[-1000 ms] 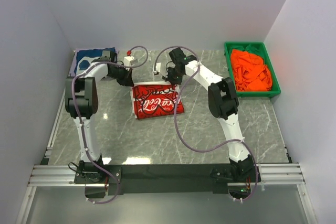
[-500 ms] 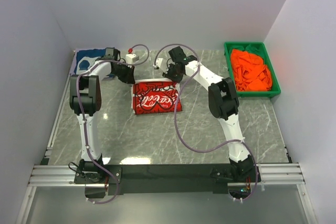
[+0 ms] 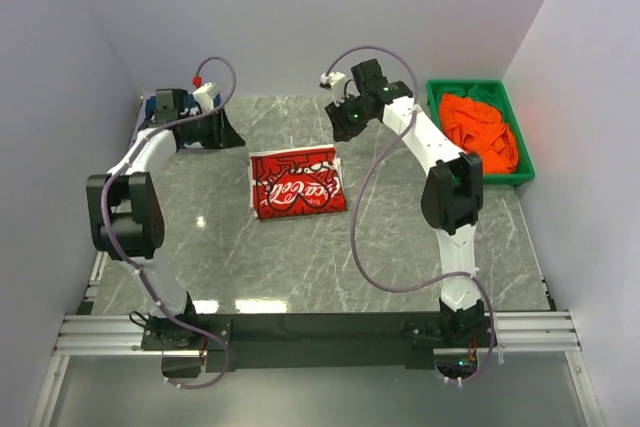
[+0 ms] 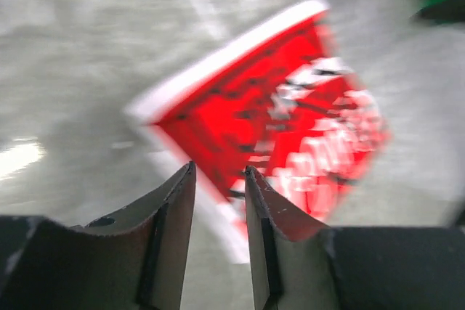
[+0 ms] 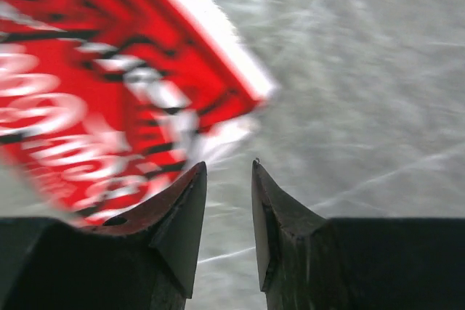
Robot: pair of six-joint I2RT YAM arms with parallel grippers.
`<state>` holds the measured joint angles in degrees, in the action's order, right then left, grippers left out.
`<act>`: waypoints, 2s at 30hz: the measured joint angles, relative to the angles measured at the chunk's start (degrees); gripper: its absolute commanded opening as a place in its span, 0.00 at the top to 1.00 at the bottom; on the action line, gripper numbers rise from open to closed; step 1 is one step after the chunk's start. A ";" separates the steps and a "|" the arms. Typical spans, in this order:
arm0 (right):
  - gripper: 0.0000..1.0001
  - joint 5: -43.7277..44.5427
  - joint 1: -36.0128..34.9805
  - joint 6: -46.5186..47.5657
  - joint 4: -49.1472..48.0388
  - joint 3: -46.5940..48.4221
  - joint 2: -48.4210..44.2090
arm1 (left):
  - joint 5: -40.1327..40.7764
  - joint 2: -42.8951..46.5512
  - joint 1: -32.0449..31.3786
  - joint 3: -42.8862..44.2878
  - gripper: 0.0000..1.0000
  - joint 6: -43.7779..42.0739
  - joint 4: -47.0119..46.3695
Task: Fold and stack the t-shirts
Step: Fold the tshirt
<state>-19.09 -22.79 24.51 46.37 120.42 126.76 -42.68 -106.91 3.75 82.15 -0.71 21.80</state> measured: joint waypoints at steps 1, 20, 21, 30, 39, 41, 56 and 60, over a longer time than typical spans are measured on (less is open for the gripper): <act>0.62 -3.10 0.02 -2.29 0.26 -0.72 -1.33 | -1.66 1.49 -0.28 -1.55 0.62 2.47 -1.05; 0.65 -23.04 4.15 -23.61 -4.20 1.49 16.39 | -9.14 -25.88 -4.31 10.08 0.77 22.75 -7.93; 0.64 -21.94 4.57 -23.61 -4.79 2.32 16.41 | -8.83 -26.60 -4.35 12.04 0.76 22.36 -7.08; 0.56 -19.47 5.90 -24.35 -6.88 -5.73 7.63 | -8.07 -20.74 -3.74 10.97 0.70 17.11 -4.94; 0.55 -28.46 3.58 -29.97 -11.13 -20.59 -6.69 | -16.24 2.58 -7.89 -14.05 0.71 22.34 -9.77; 0.56 -29.57 2.91 -31.06 -12.24 -22.05 -5.60 | -16.39 1.60 -9.35 -15.65 0.71 23.23 -10.58; 0.57 -33.42 5.03 -34.82 -14.29 -31.06 0.59 | -17.70 -13.07 -4.81 -9.81 0.70 14.60 2.36; 0.57 -32.92 4.57 -33.81 -13.60 -33.83 -5.25 | -18.05 -4.28 -4.94 -11.85 0.71 8.83 5.66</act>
<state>-52.01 -18.22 -9.30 32.77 86.59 121.51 -60.73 -111.20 -1.19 70.30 8.12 27.46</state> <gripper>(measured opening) 0.430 0.296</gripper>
